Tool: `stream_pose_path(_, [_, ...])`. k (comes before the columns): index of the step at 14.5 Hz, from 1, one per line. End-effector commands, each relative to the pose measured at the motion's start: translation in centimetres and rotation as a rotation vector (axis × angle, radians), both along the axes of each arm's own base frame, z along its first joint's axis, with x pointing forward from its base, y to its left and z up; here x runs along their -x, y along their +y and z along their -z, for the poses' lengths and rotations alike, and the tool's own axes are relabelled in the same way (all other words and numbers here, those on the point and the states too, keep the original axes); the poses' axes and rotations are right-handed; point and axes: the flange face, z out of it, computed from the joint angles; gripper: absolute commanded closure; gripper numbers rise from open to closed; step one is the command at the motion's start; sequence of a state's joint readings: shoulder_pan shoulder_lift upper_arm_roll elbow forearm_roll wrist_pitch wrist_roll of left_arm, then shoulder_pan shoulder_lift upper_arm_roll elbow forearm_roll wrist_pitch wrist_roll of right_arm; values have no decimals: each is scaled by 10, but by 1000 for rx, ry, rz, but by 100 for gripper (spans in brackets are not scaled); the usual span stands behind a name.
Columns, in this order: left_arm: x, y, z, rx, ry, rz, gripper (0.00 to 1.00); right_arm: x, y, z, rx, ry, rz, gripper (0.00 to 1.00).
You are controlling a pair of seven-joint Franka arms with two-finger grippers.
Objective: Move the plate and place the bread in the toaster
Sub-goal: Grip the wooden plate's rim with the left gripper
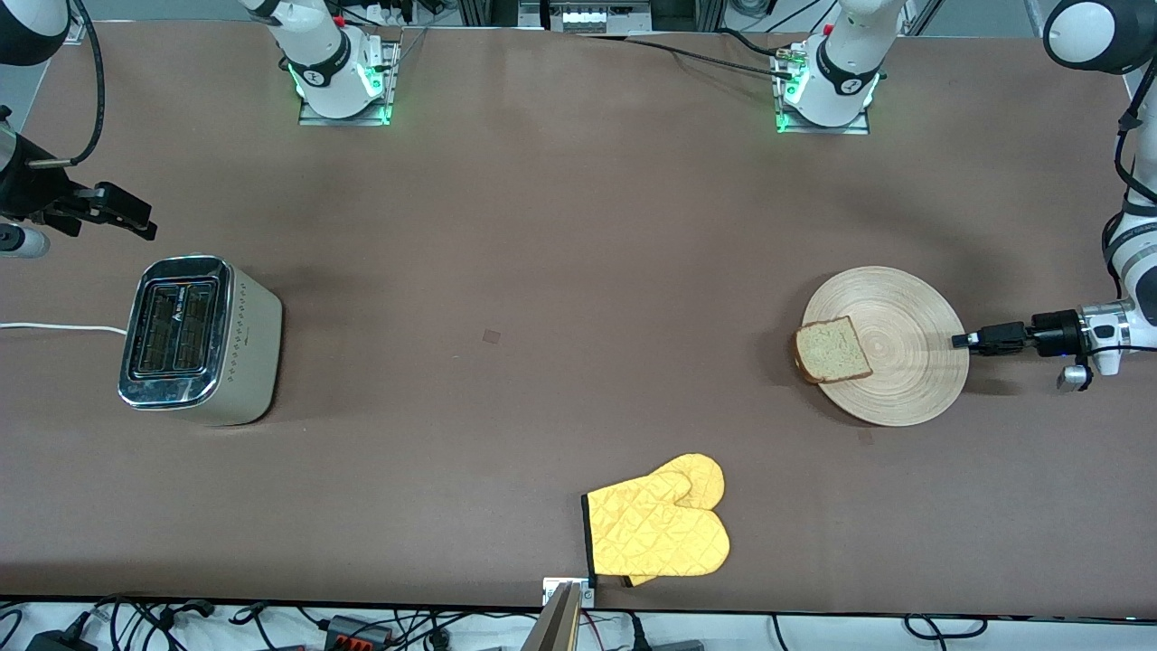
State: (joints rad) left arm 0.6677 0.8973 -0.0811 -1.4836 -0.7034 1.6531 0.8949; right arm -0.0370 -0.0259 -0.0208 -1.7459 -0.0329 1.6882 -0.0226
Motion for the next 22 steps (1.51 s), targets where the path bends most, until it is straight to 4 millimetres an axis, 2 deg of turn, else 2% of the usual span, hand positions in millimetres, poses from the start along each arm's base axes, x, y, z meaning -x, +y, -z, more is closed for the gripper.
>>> stream_pose_path(1, [0, 4, -2, 8, -26, 48, 39, 4, 2, -5, -13, -12, -12, 0])
stream_pose_path(3, [-1, 3, -1, 11, -73, 80, 51, 4, 5, -5, -14, -17, -15, 0])
stream_pose_path(6, [2, 3, 5, 15, -83, 88, 54, 5, 7, -6, -14, -12, -19, 0])
stream_pose_path(9, [3, 2, 11, 20, -94, 98, 64, 5, 8, -6, -14, -14, -21, 0])
stream_pose_path(13, [4, 3, 12, 22, -92, 98, 97, 5, 10, -6, -15, -15, -21, 0])
stream_pose_path(16, [5, 9, 5, 18, -96, 93, 99, 5, 10, -6, -14, -15, -19, 0])
stream_pose_path(18, [6, 16, -15, 80, -104, 111, 99, 4, 10, -7, -14, -17, -18, 0])
stream_pose_path(20, [-3, 7, -29, 100, -60, 127, 99, 4, 10, -7, -14, -17, -18, 0])
stream_pose_path(22, [-6, -2, -31, 112, 44, 92, 99, 2, 10, -5, -13, -20, -20, 0])
